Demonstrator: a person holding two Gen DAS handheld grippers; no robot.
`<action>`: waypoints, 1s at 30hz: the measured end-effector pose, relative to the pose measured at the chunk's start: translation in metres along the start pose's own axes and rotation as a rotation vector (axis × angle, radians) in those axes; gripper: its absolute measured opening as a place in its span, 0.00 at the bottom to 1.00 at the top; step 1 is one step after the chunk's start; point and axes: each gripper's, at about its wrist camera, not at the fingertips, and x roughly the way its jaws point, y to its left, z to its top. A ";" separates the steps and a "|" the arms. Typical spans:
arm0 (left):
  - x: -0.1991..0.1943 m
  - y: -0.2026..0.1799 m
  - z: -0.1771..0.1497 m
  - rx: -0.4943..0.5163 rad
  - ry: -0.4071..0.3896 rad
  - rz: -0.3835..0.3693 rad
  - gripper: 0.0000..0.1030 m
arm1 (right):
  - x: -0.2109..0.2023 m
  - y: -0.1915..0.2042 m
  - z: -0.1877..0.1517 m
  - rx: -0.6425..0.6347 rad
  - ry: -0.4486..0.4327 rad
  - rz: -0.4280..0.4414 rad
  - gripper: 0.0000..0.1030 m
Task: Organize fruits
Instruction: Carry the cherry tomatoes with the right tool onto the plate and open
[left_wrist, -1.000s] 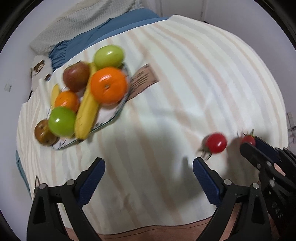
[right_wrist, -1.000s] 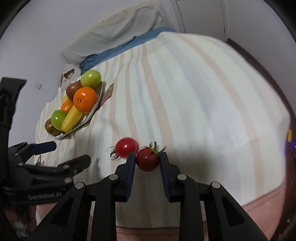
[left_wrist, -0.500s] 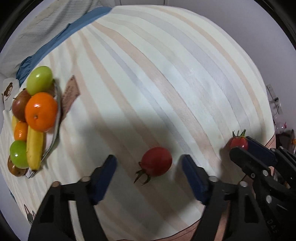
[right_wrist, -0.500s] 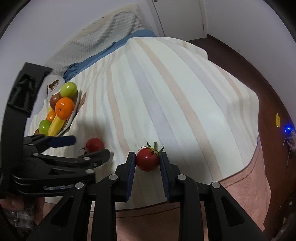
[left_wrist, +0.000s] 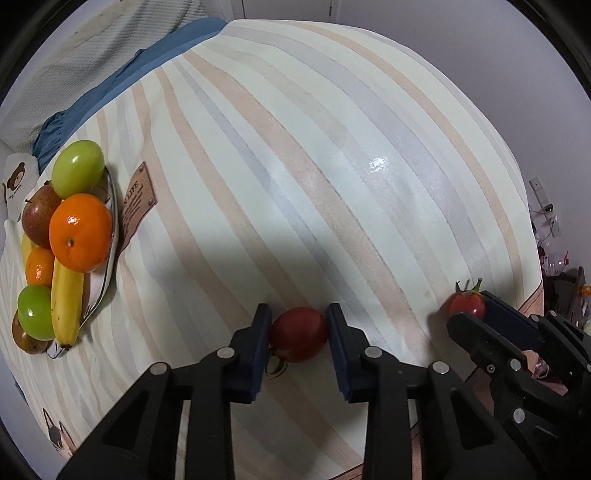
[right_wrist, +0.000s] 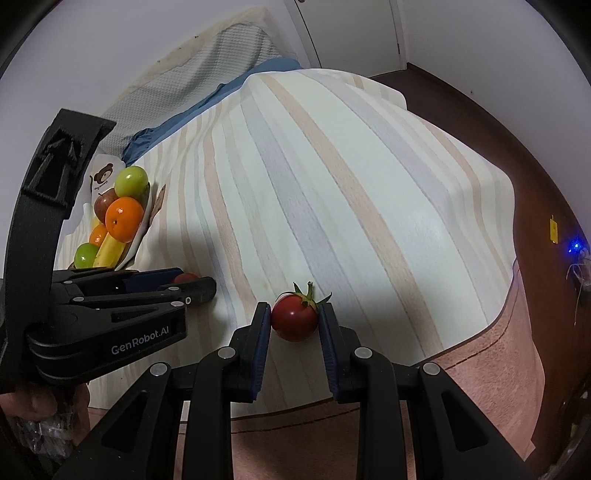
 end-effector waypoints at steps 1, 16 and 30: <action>-0.001 0.000 -0.002 -0.005 -0.003 0.001 0.27 | -0.001 0.000 0.000 0.001 -0.002 -0.001 0.28; -0.069 0.101 -0.024 -0.232 -0.070 -0.066 0.26 | -0.017 0.038 0.024 -0.045 -0.030 0.096 0.28; -0.102 0.302 -0.047 -0.546 -0.084 -0.044 0.26 | 0.049 0.210 0.057 -0.180 0.050 0.338 0.28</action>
